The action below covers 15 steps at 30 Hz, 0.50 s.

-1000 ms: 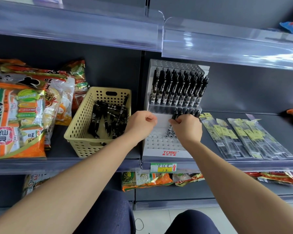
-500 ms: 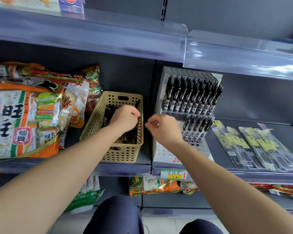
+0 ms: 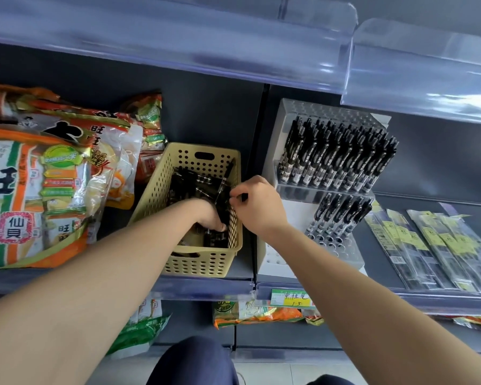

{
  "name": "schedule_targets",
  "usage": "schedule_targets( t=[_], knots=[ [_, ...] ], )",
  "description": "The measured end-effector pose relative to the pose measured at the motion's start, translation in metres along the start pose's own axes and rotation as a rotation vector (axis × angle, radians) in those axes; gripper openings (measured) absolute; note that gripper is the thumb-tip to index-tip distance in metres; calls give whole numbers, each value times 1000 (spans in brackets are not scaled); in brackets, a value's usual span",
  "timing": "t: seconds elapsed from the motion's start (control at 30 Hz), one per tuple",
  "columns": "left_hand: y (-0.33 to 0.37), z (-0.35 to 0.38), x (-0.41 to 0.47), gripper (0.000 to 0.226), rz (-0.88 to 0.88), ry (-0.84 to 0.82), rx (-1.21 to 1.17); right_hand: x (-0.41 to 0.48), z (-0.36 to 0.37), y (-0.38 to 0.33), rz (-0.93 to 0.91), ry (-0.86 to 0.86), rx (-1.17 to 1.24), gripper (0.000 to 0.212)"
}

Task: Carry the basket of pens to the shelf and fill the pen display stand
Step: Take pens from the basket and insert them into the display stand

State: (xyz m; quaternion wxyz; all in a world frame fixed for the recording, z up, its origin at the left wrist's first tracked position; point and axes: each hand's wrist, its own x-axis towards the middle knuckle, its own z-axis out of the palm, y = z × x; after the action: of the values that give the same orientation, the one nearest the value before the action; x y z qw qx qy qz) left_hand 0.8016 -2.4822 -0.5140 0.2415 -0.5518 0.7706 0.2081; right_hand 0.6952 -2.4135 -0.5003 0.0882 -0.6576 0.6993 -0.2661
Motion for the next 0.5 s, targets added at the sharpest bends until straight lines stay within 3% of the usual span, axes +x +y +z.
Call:
schedule_targets(
  t=[0.1,0.2,0.33,0.43,0.5],
  knots=[
    [-2,5,25,83,-52,11,87,2,1,1,-14,23,9,21],
    [-5,8,35,94,-94,50,-10,4,3,2,-14,37,9,21],
    [-8,10,51,132,-192,98,-89,5,6,0,-14,51,-2,22],
    [-7,8,56,135,-229,88,-92,5,5,-1,-2,46,-5,23],
    [-7,9,49,125,-242,105,-107,4,5,-1,-1,39,-13,23]
  ],
)
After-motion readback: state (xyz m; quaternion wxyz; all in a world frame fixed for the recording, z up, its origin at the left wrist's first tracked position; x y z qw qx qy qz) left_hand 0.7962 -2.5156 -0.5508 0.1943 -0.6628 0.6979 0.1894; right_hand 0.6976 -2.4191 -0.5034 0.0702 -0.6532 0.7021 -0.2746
